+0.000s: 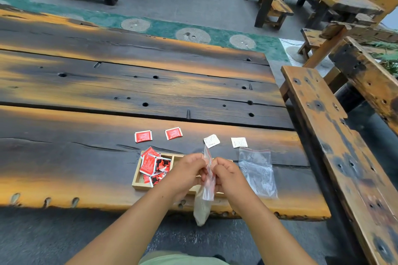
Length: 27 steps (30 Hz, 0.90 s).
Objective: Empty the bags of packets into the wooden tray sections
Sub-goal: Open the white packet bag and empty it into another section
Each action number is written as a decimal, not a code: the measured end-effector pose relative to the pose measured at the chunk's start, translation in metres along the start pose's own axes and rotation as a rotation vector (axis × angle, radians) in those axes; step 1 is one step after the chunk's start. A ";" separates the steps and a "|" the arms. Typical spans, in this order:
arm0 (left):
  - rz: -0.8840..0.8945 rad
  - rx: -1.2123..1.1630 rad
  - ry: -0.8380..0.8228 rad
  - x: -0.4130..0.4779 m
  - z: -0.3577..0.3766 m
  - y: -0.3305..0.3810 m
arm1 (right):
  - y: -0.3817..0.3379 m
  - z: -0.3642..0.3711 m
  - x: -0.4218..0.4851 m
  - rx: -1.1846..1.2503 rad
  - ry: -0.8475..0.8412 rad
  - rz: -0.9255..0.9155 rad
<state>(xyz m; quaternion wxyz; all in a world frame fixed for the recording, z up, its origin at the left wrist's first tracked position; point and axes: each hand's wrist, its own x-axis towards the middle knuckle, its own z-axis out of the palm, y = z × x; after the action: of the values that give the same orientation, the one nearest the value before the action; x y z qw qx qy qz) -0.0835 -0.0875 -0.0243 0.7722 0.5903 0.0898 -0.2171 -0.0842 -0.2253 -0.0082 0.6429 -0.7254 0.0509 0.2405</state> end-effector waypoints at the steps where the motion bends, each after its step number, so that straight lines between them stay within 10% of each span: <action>1: 0.004 -0.060 -0.004 0.000 0.000 -0.001 | 0.000 0.001 0.000 0.032 0.015 0.001; 18: 0.020 0.142 -0.087 -0.014 -0.006 0.005 | -0.008 0.004 -0.012 -0.090 0.008 -0.118; 27: 0.044 0.320 0.137 -0.013 -0.028 0.015 | -0.012 -0.014 -0.017 -0.245 0.224 -0.090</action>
<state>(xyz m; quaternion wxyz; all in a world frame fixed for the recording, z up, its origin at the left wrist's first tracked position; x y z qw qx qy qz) -0.0847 -0.0548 -0.0139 0.6650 0.7211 0.0936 -0.1708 -0.0910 -0.2403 0.0105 0.5503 -0.8221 0.0599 0.1334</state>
